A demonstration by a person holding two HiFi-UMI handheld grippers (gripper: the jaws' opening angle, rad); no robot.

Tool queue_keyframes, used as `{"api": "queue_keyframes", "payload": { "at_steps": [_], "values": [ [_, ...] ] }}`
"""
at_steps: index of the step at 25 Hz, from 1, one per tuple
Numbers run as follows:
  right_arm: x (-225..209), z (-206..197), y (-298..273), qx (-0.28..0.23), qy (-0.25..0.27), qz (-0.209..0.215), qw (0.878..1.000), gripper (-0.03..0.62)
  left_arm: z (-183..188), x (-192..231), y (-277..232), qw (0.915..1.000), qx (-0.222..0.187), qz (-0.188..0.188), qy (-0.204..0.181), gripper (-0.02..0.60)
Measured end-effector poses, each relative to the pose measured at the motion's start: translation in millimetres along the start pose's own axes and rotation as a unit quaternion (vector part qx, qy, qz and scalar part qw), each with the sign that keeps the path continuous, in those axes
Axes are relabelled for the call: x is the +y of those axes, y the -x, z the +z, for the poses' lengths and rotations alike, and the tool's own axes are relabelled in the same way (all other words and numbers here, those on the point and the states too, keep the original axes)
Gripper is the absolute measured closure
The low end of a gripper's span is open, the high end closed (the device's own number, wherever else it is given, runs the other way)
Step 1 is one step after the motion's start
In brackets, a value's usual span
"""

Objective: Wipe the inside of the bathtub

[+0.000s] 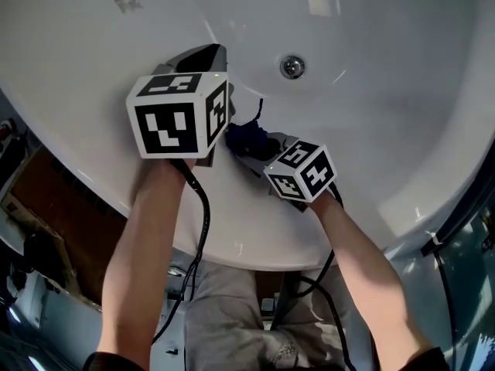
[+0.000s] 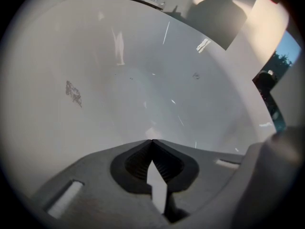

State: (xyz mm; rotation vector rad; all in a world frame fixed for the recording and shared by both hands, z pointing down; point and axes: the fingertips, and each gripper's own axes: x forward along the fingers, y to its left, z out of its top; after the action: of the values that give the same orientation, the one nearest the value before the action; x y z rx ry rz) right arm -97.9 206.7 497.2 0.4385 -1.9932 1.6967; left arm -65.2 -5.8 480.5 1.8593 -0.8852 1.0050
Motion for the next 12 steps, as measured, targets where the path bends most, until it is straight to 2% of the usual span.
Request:
{"api": "queue_keyframes", "payload": {
  "at_steps": [12],
  "values": [
    [73,-2,23,0.002,0.031,0.045,0.998,0.505,-2,-1,0,1.0000,0.004,-0.002,-0.003,0.578]
  ]
}}
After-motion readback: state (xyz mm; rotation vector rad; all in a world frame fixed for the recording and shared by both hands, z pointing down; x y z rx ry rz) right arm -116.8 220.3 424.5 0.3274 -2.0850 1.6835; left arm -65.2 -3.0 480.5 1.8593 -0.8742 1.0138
